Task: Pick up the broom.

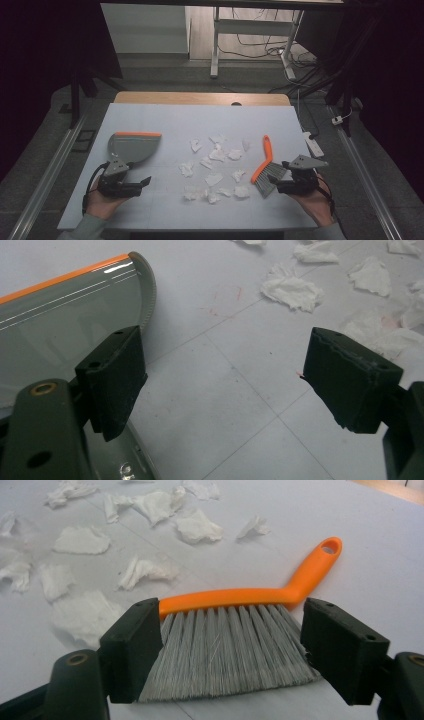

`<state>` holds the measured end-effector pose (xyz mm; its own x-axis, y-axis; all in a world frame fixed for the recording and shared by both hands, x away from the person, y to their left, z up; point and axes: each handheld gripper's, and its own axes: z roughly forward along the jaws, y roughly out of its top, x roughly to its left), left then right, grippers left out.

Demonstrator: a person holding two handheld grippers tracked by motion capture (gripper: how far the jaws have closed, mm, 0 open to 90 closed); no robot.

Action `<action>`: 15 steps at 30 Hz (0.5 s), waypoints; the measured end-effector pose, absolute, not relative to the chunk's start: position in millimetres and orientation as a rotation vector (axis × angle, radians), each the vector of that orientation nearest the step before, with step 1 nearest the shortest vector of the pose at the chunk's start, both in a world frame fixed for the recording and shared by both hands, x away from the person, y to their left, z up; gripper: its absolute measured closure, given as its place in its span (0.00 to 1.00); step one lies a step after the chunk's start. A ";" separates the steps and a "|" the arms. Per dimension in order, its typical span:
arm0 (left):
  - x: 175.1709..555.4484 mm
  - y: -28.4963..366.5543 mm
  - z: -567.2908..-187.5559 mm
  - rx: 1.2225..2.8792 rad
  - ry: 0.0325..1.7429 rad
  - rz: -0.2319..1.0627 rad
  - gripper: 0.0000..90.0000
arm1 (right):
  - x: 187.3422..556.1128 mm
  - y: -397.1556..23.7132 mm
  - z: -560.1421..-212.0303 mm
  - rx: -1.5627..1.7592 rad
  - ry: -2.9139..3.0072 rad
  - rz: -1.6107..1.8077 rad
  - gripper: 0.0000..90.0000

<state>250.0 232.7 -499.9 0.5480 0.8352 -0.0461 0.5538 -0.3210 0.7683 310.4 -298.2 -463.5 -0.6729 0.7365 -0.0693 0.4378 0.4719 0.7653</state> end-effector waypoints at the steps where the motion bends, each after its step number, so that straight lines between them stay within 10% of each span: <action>1: 249.9 232.7 -499.9 2.022 1.116 0.468 0.20 | 310.4 -298.2 -463.5 0.984 2.333 1.047 0.29; 15: 247.8 232.8 -499.4 2.024 1.112 0.486 0.21 | 366.5 -278.4 -428.3 1.217 2.413 0.843 0.32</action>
